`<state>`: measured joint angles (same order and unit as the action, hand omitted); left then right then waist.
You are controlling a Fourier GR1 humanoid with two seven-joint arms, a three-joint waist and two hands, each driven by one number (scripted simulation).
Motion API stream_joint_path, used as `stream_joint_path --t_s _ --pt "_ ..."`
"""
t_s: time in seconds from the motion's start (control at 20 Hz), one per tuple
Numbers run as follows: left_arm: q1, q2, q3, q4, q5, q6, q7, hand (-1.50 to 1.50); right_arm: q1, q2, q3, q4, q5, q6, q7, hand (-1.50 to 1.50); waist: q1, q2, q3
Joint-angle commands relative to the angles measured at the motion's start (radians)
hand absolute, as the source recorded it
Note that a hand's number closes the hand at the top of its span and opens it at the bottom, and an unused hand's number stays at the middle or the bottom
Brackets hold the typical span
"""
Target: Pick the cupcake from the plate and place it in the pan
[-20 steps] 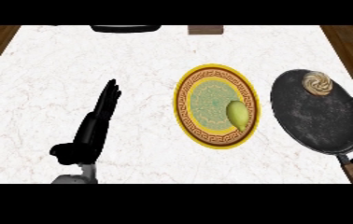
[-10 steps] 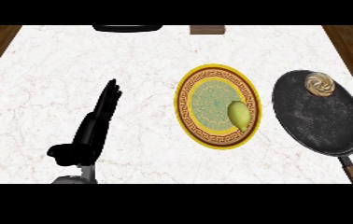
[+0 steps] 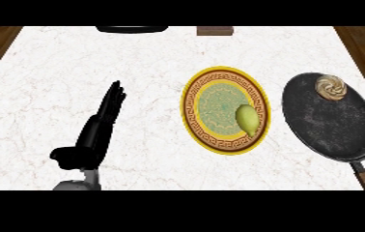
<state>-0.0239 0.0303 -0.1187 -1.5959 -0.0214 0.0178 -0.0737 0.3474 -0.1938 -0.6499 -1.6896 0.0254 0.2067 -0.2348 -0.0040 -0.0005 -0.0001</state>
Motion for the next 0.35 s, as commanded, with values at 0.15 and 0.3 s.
stream_joint_path --t_s 0.15,0.3 --pt "0.051 -0.016 -0.009 0.058 -0.014 -0.013 -0.101 0.0 -0.021 0.006 -0.016 -0.052 0.057 -0.023 0.037 -1.5 0.001 0.0 0.0" --pt "-0.001 0.002 0.025 0.055 -0.003 -0.017 -0.051 0.0 -0.013 0.053 0.016 -0.017 0.15 -0.073 -0.064 -1.5 0.001 0.0 0.0"
